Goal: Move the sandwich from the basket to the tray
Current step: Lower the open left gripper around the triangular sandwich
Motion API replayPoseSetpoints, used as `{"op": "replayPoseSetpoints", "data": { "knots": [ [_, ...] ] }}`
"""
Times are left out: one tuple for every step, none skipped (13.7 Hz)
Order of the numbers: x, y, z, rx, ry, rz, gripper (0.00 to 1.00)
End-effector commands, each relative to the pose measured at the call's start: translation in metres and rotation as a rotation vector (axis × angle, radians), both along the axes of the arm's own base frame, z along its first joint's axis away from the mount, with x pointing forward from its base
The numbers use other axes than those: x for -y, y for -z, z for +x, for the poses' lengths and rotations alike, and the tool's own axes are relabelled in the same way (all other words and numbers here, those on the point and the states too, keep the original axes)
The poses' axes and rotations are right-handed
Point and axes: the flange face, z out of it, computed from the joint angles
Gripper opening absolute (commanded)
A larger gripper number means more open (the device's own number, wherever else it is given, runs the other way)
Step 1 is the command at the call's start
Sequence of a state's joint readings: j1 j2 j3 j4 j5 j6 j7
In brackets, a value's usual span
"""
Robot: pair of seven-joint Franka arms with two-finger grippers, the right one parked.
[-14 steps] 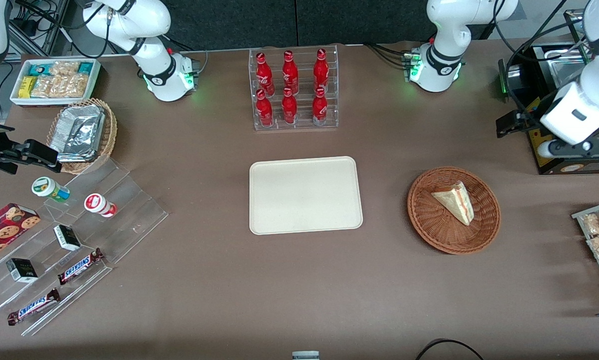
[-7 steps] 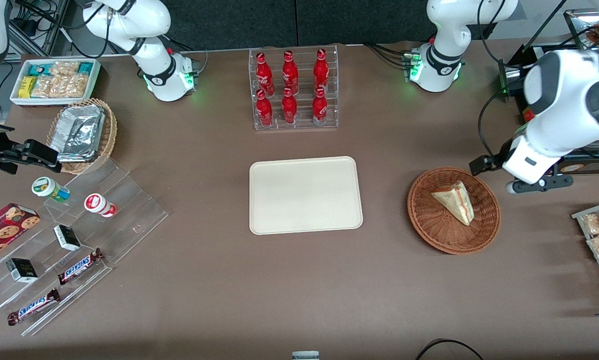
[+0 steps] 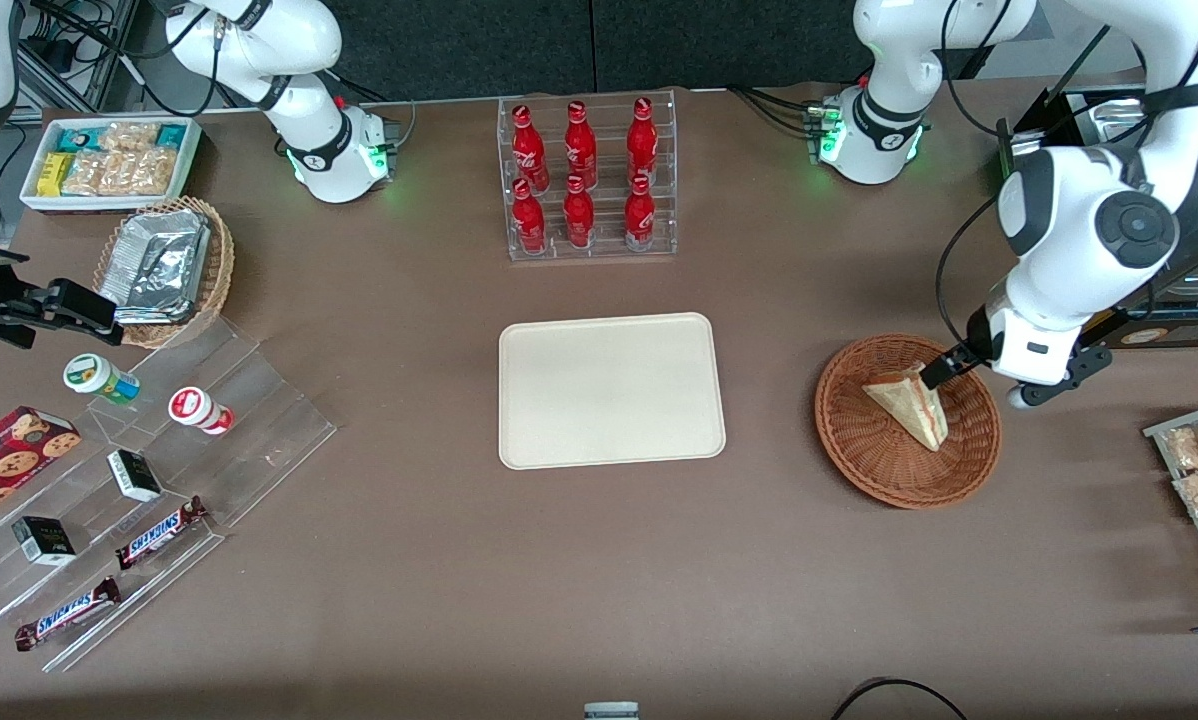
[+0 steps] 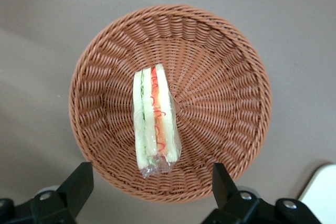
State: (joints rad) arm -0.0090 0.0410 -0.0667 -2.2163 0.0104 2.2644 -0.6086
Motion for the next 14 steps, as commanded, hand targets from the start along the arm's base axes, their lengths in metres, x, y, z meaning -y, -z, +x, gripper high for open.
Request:
{"op": "replayPoseSetpoints", "data": {
  "knots": [
    [0.004,0.022,-0.004,0.009,-0.041,0.002,1.00],
    [0.004,0.032,-0.004,0.019,-0.047,-0.002,1.00],
    [0.004,0.045,-0.005,0.027,-0.053,-0.006,1.00],
    [0.005,0.057,-0.005,0.028,-0.068,-0.011,1.00],
    [0.005,0.065,-0.006,0.019,-0.076,-0.011,1.00],
    [0.004,0.071,-0.008,0.008,-0.079,-0.010,1.00],
    [0.004,0.079,-0.007,0.004,-0.083,-0.013,1.00],
    [0.004,0.086,-0.007,0.004,-0.091,-0.018,1.00],
    [0.004,0.097,-0.010,-0.009,-0.092,-0.019,1.00],
    [0.003,0.106,-0.014,-0.010,-0.094,-0.019,0.99],
    [0.001,0.109,-0.016,-0.004,-0.112,-0.021,0.79],
    [0.001,0.111,-0.017,-0.006,-0.138,-0.020,0.51],
    [0.000,0.111,-0.017,-0.007,-0.148,-0.020,0.23],
    [0.000,0.114,-0.018,-0.012,-0.148,-0.020,0.03]
  ]
}}
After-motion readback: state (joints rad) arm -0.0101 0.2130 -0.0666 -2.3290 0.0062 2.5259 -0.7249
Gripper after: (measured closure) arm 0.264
